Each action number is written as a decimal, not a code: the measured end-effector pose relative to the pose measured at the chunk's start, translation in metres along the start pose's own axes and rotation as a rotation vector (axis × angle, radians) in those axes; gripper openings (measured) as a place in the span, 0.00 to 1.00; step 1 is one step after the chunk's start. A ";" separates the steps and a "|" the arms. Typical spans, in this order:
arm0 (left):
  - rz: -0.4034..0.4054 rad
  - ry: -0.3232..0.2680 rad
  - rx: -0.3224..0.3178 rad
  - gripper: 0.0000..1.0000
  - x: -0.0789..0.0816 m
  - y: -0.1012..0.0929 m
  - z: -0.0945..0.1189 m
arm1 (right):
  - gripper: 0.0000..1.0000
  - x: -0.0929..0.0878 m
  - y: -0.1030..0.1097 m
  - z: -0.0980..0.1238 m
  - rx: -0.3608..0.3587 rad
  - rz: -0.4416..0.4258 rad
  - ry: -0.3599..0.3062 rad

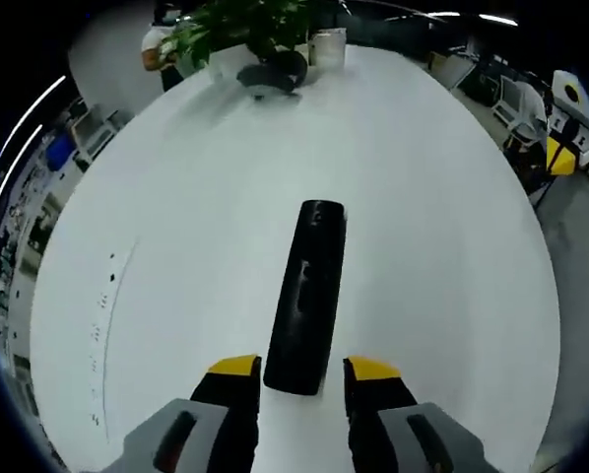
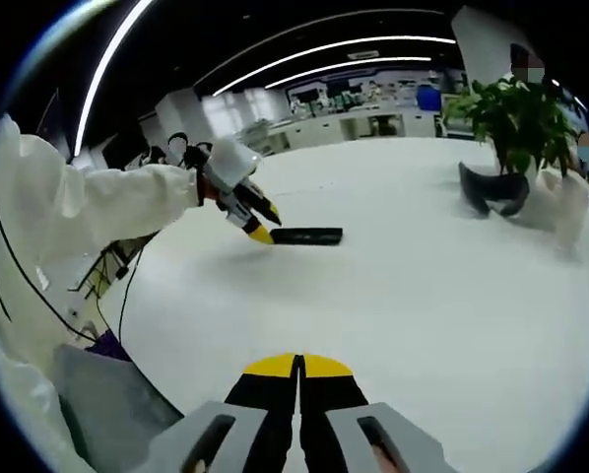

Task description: Press the specified remote control buttons in sequence, fully releasing each button before pressing the next.

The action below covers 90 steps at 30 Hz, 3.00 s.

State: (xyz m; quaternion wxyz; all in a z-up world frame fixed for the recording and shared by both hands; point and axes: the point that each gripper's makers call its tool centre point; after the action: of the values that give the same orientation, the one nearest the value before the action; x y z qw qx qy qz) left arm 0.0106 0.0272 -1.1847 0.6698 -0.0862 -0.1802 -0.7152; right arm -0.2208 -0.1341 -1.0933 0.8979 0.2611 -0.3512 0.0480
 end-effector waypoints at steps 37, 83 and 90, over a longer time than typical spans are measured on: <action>0.005 0.048 -0.064 0.22 -0.005 -0.011 -0.007 | 0.00 0.019 0.031 0.011 0.029 0.078 -0.055; 0.022 0.079 -0.063 0.22 0.013 -0.114 0.000 | 0.00 0.014 0.058 0.012 0.085 0.181 -0.018; 0.004 0.087 -0.073 0.22 0.016 -0.131 0.001 | 0.00 0.012 0.055 0.008 0.093 0.168 -0.012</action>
State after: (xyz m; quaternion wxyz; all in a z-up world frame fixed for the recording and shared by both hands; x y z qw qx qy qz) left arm -0.1210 0.0174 -1.1963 0.6747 -0.0799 -0.1247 -0.7231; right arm -0.2316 -0.0921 -1.0564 0.8755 0.2724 -0.3745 0.1381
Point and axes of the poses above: the point that each gripper's makers call its tool centre point, and the gripper's own axes: z roughly backward along the fingers, y roughly to its left, x roughly out of its top, and after that the axes turned 12 degrees about -z, right-handed
